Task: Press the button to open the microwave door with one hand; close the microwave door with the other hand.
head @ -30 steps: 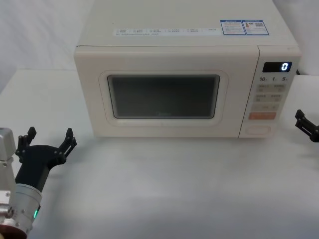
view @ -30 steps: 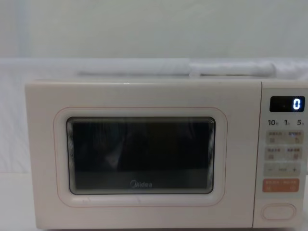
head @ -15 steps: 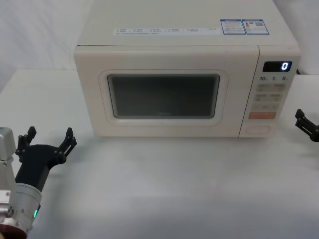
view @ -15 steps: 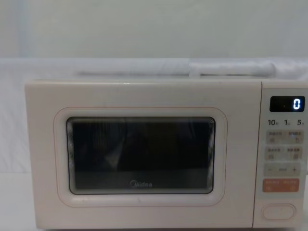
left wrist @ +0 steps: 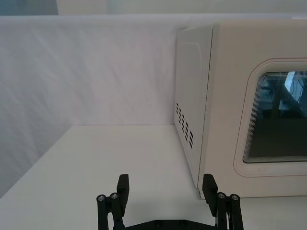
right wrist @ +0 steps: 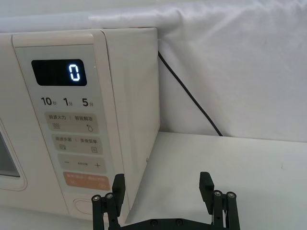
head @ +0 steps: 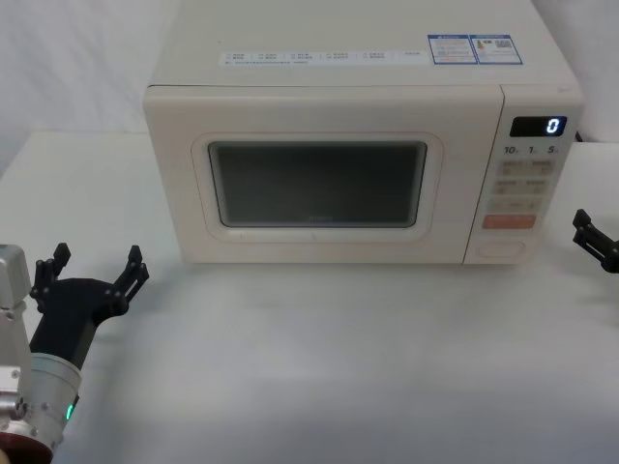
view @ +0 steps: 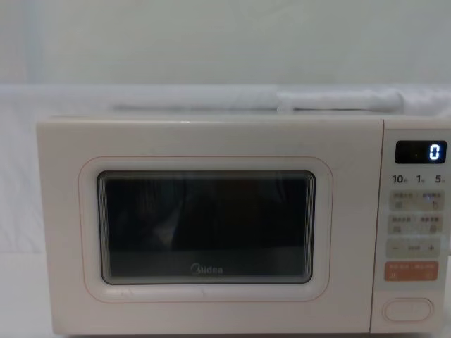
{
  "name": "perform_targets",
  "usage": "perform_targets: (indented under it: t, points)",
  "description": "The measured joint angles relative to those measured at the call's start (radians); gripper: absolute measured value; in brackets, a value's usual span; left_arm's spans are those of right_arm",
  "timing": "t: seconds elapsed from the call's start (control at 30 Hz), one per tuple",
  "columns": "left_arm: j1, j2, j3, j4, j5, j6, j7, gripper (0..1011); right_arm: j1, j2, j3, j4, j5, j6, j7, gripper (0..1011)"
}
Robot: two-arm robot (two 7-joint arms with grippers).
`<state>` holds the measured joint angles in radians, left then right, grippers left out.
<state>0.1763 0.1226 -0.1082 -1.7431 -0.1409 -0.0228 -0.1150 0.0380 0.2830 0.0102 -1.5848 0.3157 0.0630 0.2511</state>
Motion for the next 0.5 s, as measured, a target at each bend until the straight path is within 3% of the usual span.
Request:
perform_targets:
  t: [0.5]
  points:
    - [0.000,0.000,0.000,0.000,0.000,0.000,0.000,1001,0.000,0.000,0.000,0.000,0.000,0.000,0.000,1002]
